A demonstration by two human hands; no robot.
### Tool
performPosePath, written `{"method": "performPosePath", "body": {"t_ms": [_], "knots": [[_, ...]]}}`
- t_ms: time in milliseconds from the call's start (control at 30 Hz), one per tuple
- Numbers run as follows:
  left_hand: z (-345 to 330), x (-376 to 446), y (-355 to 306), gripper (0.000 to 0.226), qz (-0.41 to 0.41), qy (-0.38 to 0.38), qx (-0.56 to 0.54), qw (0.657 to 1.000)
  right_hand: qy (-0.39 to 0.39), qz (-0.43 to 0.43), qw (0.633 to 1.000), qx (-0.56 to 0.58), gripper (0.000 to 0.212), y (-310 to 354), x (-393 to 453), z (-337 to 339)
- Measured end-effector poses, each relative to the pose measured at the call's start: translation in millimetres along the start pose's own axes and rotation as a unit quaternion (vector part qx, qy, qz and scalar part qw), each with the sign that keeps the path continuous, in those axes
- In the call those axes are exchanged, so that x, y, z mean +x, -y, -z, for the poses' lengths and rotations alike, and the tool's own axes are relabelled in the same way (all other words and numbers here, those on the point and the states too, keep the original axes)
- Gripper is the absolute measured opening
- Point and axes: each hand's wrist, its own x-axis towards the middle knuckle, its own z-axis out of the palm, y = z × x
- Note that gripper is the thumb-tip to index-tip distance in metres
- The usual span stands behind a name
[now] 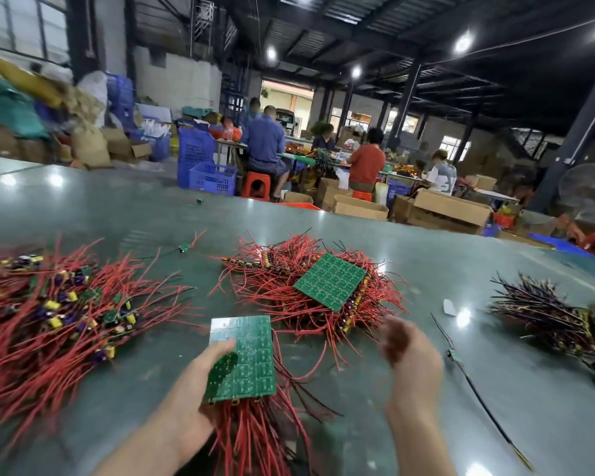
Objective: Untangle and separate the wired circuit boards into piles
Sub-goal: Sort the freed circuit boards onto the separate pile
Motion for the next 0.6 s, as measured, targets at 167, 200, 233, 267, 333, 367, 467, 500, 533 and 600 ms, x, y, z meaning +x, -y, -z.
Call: {"method": "performPosePath", "body": {"t_ms": [167, 200, 233, 267, 333, 367, 467, 500, 533, 600], "knots": [[1.0, 8.6, 12.0, 0.01, -0.093, -0.055, 0.02, 0.994, 0.154, 0.157, 0.974, -0.063, 0.03, 6.5, -25.1, -13.6], [1.8, 9.7, 14.2, 0.008, -0.109, -0.056, 0.031, 0.992, 0.213, 0.139, 0.959, -0.121, 0.029, -1.7, -33.2, -20.6], [0.9, 9.0, 14.8, 0.009, -0.125, -0.056, 0.041, 0.99, 0.263, 0.124, 0.938, -0.187, 0.026, -10.4, -41.4, -27.0], [1.1, 9.3, 15.9, 0.013, -0.14, -0.047, 0.046, 0.988, 0.301, 0.11, 0.915, -0.244, 0.022, -19.4, -49.0, -31.1], [1.9, 8.3, 17.0, 0.029, -0.159, -0.02, 0.058, 0.985, 0.334, 0.081, 0.896, -0.28, 0.017, -31.7, -59.9, -35.5], [3.0, 7.7, 16.7, 0.036, -0.162, -0.014, 0.063, 0.985, 0.34, 0.064, 0.899, -0.268, 0.014, -33.9, -63.2, -36.2], [7.5, 8.4, 16.6, 0.041, -0.162, 0.009, 0.077, 0.984, 0.345, 0.017, 0.912, -0.219, 0.012, -36.0, -64.0, -36.9], [8.2, 8.7, 16.9, 0.042, -0.16, 0.02, 0.082, 0.983, 0.357, 0.005, 0.91, -0.209, 0.013, -34.2, -64.7, -37.4], [8.6, 8.6, 17.8, 0.043, -0.157, 0.032, 0.089, 0.983, 0.37, -0.003, 0.907, -0.202, 0.013, -33.4, -65.7, -37.8], [9.0, 7.4, 19.7, 0.049, -0.15, 0.058, 0.114, 0.98, 0.385, -0.004, 0.902, -0.195, 0.011, -31.7, -67.7, -38.4]]}}
